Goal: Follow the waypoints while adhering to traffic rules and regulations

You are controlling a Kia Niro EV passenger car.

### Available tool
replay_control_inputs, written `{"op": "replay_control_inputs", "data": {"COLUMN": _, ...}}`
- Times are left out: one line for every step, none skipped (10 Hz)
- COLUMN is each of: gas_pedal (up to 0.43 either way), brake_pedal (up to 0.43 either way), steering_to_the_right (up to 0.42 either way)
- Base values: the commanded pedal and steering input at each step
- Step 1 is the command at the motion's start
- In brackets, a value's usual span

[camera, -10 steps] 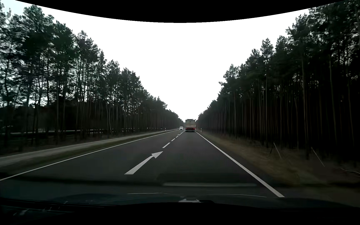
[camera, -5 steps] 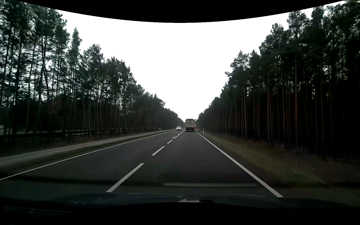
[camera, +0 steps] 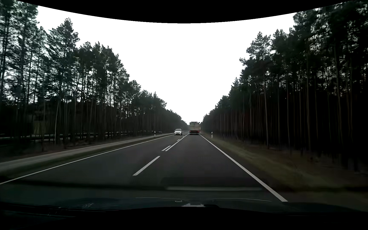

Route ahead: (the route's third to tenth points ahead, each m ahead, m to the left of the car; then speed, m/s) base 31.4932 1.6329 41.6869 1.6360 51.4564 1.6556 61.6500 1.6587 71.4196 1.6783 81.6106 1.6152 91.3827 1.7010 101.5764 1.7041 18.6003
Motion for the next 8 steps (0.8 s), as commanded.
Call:
{"op": "replay_control_inputs", "data": {"gas_pedal": 0.177, "brake_pedal": 0.0, "steering_to_the_right": 0.002}}
{"op": "replay_control_inputs", "data": {"gas_pedal": 0.177, "brake_pedal": 0.0, "steering_to_the_right": 0.002}}
{"op": "replay_control_inputs", "data": {"gas_pedal": 0.177, "brake_pedal": 0.0, "steering_to_the_right": 0.002}}
{"op": "replay_control_inputs", "data": {"gas_pedal": 0.177, "brake_pedal": 0.0, "steering_to_the_right": 0.002}}
{"op": "replay_control_inputs", "data": {"gas_pedal": 0.177, "brake_pedal": 0.0, "steering_to_the_right": 0.002}}
{"op": "replay_control_inputs", "data": {"gas_pedal": 0.177, "brake_pedal": 0.0, "steering_to_the_right": 0.002}}
{"op": "replay_control_inputs", "data": {"gas_pedal": 0.177, "brake_pedal": 0.0, "steering_to_the_right": 0.002}}
{"op": "replay_control_inputs", "data": {"gas_pedal": 0.177, "brake_pedal": 0.0, "steering_to_the_right": 0.002}}
